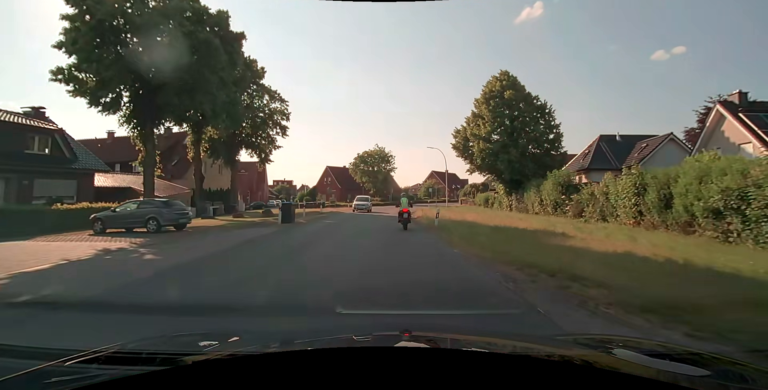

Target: Follow the waypoints while adhering to traffic rules and regulations

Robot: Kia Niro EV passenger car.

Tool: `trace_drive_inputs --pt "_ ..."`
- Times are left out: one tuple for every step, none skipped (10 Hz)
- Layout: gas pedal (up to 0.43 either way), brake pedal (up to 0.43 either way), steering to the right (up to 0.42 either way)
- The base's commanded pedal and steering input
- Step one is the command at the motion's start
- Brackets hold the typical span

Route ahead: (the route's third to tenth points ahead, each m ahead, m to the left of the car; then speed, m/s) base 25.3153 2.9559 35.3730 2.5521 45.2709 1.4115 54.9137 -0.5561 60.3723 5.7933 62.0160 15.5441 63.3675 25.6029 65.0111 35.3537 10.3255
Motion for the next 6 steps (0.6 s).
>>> trace_drive_inputs --pt "0.130 0.000 -0.004" --pt "0.130 0.000 -0.002" --pt "0.130 0.000 -0.002" --pt "0.130 0.000 -0.002" --pt "0.118 0.000 -0.002" --pt "0.098 0.000 -0.003"
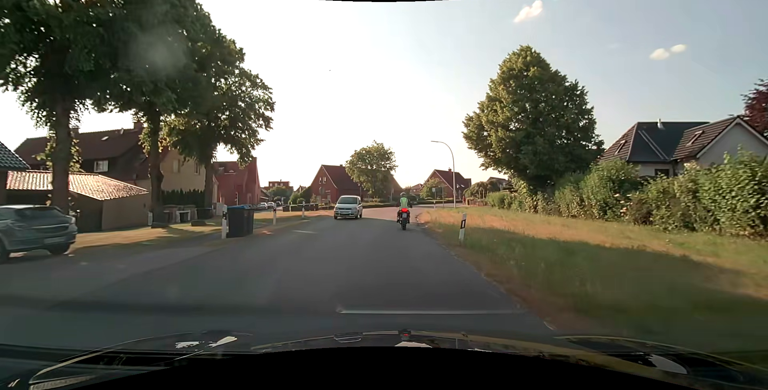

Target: Follow the waypoints while adhering to traffic rules and regulations

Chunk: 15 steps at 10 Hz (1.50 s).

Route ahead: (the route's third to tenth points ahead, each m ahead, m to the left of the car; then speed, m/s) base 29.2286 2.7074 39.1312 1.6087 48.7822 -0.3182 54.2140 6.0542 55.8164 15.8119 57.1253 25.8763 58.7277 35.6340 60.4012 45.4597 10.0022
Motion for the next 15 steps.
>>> trace_drive_inputs --pt "0.098 0.000 -0.003" --pt "0.098 0.000 -0.003" --pt "0.098 0.000 -0.003" --pt "0.098 0.000 -0.003" --pt "0.098 0.000 -0.003" --pt "0.087 0.000 -0.003" --pt "0.059 0.000 -0.003" --pt "0.000 0.000 -0.003" --pt "0.000 0.000 -0.002" --pt "0.000 0.000 -0.002" --pt "0.000 0.000 -0.002" --pt "0.000 0.000 -0.002" --pt "0.087 0.000 -0.002" --pt "0.087 0.000 -0.001" --pt "0.087 0.000 0.002"
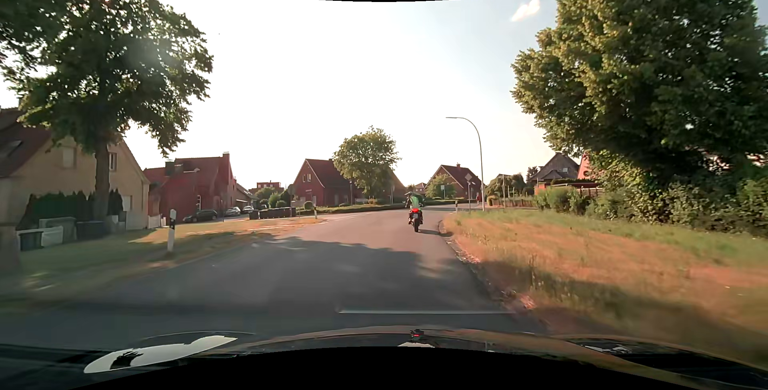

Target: Follow the waypoints while adhering to traffic rules and regulations

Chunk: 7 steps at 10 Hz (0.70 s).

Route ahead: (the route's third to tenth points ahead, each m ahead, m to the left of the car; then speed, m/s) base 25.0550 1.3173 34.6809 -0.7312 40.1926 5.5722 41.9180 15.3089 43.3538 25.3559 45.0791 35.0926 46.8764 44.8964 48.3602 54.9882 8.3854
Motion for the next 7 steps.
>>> trace_drive_inputs --pt "0.020 0.000 0.005" --pt "0.000 0.000 0.008" --pt "0.000 0.000 0.008" --pt "0.000 0.000 0.008" --pt "0.000 0.000 0.008" --pt "0.000 0.000 0.009" --pt "0.000 0.000 0.014"
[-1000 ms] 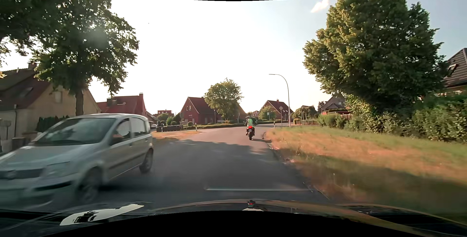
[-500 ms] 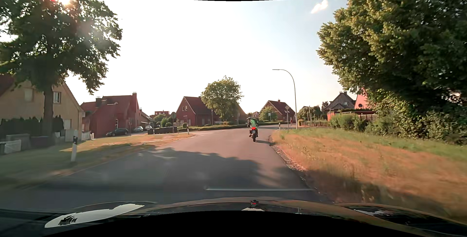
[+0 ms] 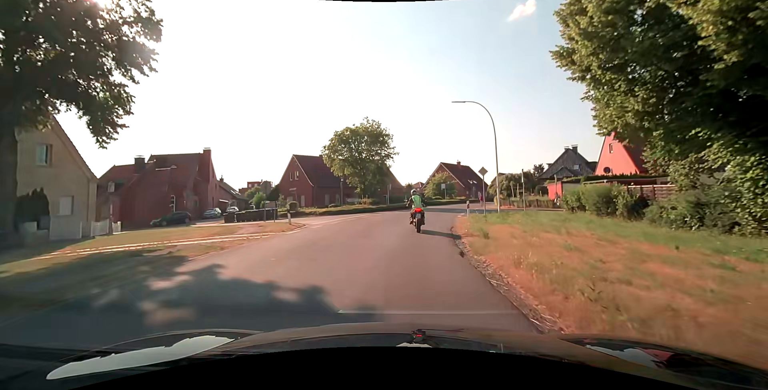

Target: Follow the waypoints while adhering to traffic rules and regulations

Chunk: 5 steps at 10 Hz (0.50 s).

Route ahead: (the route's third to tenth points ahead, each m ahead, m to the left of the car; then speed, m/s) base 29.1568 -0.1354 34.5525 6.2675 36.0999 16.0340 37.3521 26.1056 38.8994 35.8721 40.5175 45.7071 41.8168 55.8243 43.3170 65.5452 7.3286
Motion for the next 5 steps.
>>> trace_drive_inputs --pt "0.000 0.000 0.020" --pt "0.000 0.000 0.025" --pt "0.008 0.000 0.028" --pt "0.020 0.000 0.030" --pt "0.020 0.000 0.035"
